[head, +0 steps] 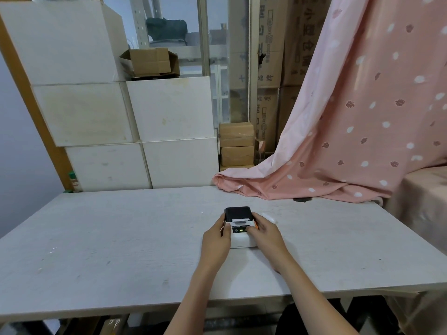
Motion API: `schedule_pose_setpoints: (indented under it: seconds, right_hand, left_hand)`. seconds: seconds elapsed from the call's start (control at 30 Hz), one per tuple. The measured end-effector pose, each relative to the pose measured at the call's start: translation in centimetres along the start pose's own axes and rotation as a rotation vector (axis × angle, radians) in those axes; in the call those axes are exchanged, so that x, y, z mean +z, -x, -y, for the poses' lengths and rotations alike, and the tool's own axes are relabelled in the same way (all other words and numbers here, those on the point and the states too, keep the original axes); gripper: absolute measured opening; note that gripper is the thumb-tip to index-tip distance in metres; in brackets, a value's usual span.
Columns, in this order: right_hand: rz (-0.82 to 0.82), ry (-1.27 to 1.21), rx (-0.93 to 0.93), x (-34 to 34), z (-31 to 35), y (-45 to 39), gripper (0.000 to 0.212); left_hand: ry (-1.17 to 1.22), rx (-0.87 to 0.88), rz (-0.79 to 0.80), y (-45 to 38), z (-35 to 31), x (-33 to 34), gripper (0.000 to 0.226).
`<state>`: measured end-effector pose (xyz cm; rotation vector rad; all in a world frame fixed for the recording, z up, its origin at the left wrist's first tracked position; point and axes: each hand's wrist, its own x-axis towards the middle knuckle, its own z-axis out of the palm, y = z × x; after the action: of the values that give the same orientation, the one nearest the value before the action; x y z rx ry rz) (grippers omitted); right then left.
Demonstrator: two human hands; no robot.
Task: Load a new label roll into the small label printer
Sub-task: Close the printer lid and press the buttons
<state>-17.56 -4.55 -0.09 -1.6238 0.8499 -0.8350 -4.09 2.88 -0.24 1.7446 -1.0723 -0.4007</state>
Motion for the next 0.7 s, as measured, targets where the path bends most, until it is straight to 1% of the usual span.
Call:
schedule_pose_setpoints:
  seconds: [0.7]
  right_hand:
    - [-0.033, 0.052, 0.007, 0.31, -0.06, 0.13, 0.044]
  left_hand:
    - [-0.011, 0.009, 0.001, 0.08, -0.01, 0.03, 0.044]
